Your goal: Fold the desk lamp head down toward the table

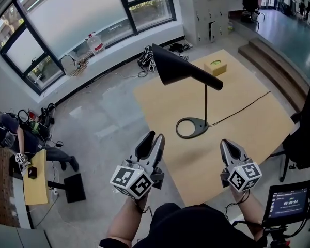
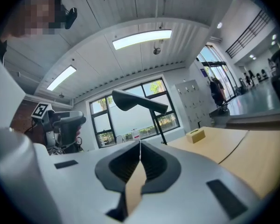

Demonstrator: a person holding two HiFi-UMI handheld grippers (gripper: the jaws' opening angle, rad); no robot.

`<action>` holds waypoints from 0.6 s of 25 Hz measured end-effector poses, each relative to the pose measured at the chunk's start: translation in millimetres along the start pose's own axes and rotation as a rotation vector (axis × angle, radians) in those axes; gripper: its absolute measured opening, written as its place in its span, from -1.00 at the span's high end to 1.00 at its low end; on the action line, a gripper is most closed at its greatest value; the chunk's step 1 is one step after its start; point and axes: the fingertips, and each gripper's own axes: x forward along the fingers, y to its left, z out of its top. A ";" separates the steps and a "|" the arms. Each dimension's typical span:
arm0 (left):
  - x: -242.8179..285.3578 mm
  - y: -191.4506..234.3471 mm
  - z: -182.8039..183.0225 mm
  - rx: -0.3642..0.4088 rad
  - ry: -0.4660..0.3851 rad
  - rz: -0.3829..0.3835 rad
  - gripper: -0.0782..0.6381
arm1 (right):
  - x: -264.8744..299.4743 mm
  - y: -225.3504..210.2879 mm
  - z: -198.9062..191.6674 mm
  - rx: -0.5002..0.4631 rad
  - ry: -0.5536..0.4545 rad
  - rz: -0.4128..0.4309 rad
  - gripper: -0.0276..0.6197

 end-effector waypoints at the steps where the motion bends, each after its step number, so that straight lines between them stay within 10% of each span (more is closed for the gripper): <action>1: 4.4 -1.2 2.2 0.002 -0.004 0.005 0.43 | 5.9 -7.0 3.6 0.003 0.000 0.008 0.90; 15: 67.5 13.9 73.6 0.160 -0.088 -0.041 0.43 | 86.1 -52.3 73.2 0.052 -0.100 -0.041 0.90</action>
